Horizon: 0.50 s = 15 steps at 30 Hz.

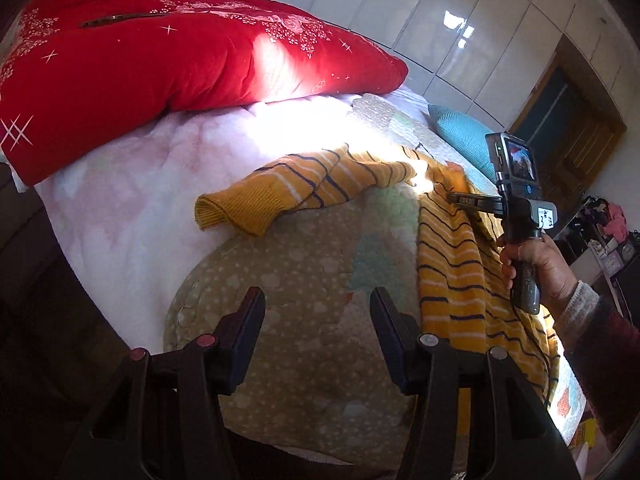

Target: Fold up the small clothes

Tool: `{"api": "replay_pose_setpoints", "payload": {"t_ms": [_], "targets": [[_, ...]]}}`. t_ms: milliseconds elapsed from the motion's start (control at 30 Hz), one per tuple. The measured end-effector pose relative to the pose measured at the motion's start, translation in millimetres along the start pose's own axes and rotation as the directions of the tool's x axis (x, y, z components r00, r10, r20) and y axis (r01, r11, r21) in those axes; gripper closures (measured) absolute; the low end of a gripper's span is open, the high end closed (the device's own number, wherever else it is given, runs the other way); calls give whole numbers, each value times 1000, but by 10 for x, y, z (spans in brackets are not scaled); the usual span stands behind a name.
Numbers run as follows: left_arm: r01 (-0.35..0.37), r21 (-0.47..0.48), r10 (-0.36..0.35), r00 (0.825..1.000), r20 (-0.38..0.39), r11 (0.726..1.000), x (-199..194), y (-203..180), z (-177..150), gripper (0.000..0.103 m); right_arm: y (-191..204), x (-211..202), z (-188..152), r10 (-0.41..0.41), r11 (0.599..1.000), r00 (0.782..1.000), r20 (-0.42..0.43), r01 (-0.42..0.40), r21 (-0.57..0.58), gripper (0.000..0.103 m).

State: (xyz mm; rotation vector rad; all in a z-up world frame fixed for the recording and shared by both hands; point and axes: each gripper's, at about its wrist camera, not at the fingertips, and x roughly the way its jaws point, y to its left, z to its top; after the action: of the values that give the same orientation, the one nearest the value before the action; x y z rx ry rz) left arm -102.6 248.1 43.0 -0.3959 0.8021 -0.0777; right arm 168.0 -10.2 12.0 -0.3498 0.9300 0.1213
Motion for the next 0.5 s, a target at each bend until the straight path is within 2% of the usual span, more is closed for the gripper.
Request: {"api": "replay_pose_setpoints", "payload": {"t_ms": [67, 133, 200, 267, 400, 500], "targets": [[5, -11, -5, 1000, 3, 1000, -15, 13, 0, 49, 213, -45, 79, -8, 998, 1000, 24, 9, -70, 47], [6, -21, -6, 1000, 7, 1000, -34, 41, 9, 49, 430, -84, 140, 25, 993, 999, 36, -21, -120, 47], [-2, -31, 2, 1000, 12, 1000, -70, 72, 13, 48, 581, -164, 171, 104, 987, 994, 35, -99, -126, 47], [-17, -44, 18, 999, 26, 999, -132, 148, 20, 41, 671, -298, 176, 165, 981, 984, 60, -158, -109, 47], [-62, -101, 67, 996, 53, 993, -254, 389, 59, 37, 704, -577, 142, 205, 976, 974, 92, -198, -86, 47], [-96, -163, 108, 992, 71, 982, -348, 613, 77, 37, 860, -863, 39, 325, 943, 941, 88, -315, -110, 47]]}}
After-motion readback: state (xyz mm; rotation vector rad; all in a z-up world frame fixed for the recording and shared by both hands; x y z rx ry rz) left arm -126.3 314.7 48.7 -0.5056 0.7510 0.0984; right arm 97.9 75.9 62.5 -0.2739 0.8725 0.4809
